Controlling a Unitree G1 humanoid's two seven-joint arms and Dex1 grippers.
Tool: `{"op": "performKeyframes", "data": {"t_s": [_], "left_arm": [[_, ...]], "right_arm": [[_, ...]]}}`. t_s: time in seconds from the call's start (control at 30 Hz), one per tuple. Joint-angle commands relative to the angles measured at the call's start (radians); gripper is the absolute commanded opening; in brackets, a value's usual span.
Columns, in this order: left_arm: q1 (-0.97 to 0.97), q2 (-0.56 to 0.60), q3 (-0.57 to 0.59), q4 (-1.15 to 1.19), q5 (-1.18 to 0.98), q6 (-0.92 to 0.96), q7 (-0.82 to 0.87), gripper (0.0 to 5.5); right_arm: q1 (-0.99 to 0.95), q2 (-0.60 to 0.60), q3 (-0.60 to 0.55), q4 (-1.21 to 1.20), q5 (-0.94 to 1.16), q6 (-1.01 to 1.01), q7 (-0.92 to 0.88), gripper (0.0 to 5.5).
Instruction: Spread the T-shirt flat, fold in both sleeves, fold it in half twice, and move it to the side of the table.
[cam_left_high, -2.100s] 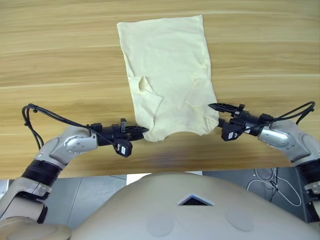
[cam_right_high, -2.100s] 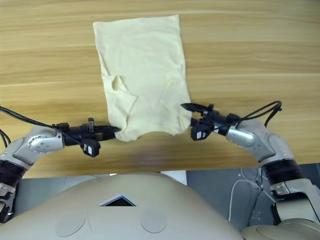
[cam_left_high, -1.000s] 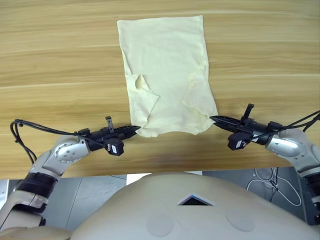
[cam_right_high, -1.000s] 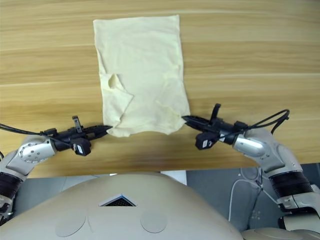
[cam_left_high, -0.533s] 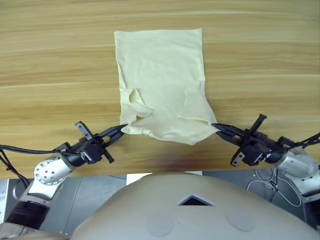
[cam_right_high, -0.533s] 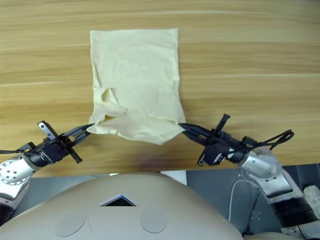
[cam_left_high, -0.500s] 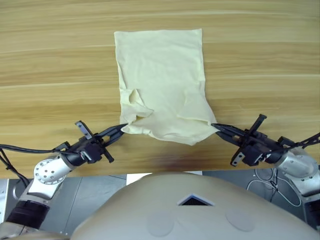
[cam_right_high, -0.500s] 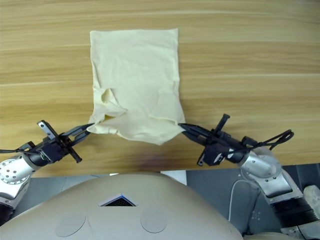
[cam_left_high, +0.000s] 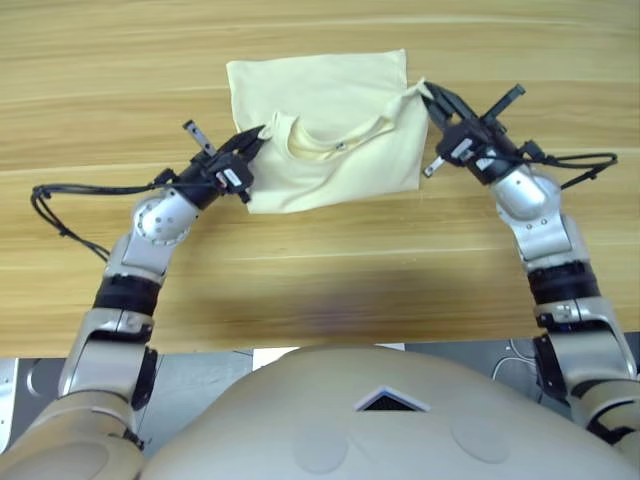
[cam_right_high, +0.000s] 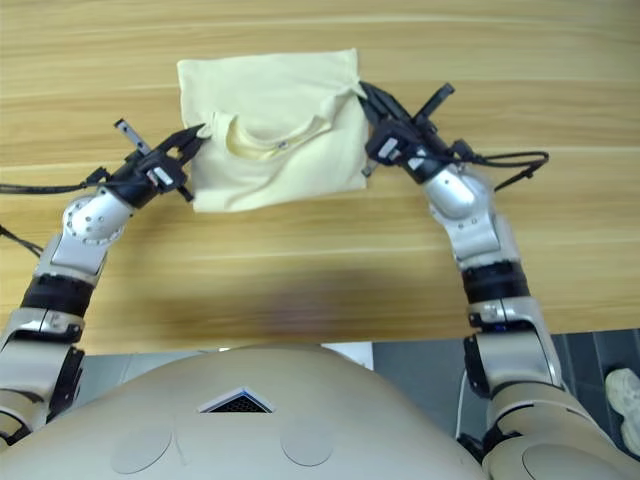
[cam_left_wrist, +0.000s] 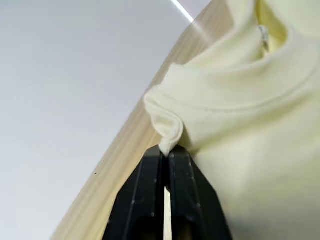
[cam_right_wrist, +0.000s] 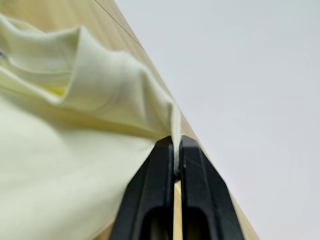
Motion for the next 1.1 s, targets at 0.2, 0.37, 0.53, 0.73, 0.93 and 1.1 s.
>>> {"op": "performKeyframes", "data": {"t_s": [0.2,0.37,0.53,0.73,0.93,1.1], "left_arm": [[-0.375,-0.079,-0.002,0.497,0.076,-0.064,0.193,0.0],[-0.436,-0.087,0.008,0.59,0.068,-0.092,0.239,0.0],[-0.449,-0.102,-0.023,0.651,0.109,-0.068,0.276,0.0],[-0.468,-0.141,-0.069,0.718,0.163,-0.006,0.329,0.0],[-0.504,-0.155,-0.049,0.764,0.145,0.068,0.345,0.79],[-0.556,-0.162,-0.041,0.795,0.159,0.171,0.435,1.36]], "right_arm": [[-0.338,0.128,0.07,0.486,-0.143,0.01,-0.263,0.03],[-0.467,0.163,0.098,0.657,-0.167,0.002,-0.336,0.03],[-0.56,0.191,0.115,0.743,-0.169,0.017,-0.365,0.03],[-0.586,0.225,0.137,0.797,-0.172,0.051,-0.385,0.03],[-0.613,0.256,0.15,0.856,-0.175,0.133,-0.383,1.01],[-0.626,0.279,0.148,0.871,-0.166,0.157,-0.4,1.85]]}}
